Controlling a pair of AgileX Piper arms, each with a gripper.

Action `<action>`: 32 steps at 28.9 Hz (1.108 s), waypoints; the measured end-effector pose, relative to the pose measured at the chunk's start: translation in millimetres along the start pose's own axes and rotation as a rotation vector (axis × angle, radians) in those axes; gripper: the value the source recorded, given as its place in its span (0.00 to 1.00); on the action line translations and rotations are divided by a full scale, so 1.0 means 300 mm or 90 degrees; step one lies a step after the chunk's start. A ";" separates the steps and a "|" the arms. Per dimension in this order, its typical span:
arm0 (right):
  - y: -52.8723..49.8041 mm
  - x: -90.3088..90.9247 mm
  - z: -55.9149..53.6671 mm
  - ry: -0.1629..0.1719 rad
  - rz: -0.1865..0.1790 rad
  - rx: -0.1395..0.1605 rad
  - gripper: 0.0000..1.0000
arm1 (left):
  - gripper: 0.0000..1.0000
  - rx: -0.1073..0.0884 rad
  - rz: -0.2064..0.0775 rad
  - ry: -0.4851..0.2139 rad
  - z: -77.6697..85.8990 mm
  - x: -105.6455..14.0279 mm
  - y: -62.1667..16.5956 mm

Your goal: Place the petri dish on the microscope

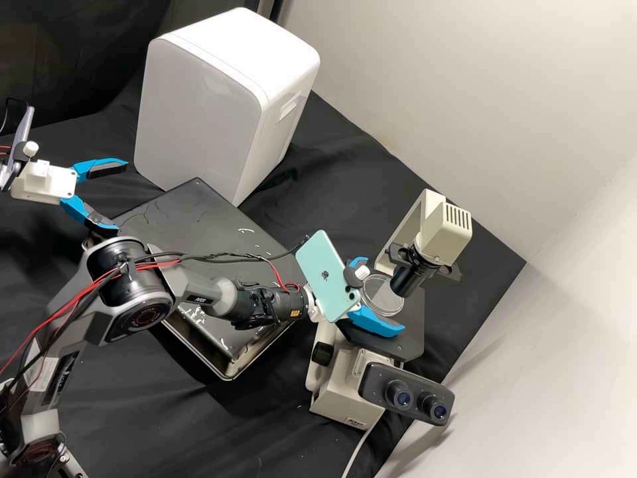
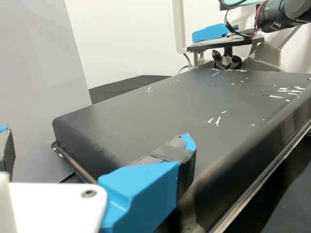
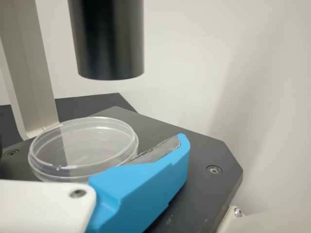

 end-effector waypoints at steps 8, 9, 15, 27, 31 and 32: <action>0.000 0.002 0.005 -0.002 0.000 0.000 0.00 | 1.00 0.000 0.000 0.000 0.000 0.000 0.000; -0.002 0.003 0.007 -0.003 -0.001 0.000 0.00 | 1.00 0.000 0.000 0.000 0.000 0.000 0.000; -0.008 0.006 0.013 -0.007 -0.004 -0.001 0.00 | 1.00 0.000 0.000 0.001 0.000 0.000 0.000; 0.003 0.002 0.029 -0.008 0.005 0.001 0.00 | 1.00 0.000 0.000 0.001 0.000 0.000 0.000; 0.001 -0.021 0.041 -0.001 0.005 0.005 0.00 | 1.00 0.000 0.000 0.001 0.000 0.000 0.000; 0.001 -0.029 0.042 0.001 0.004 0.005 0.00 | 1.00 0.000 0.000 0.001 0.000 0.000 0.000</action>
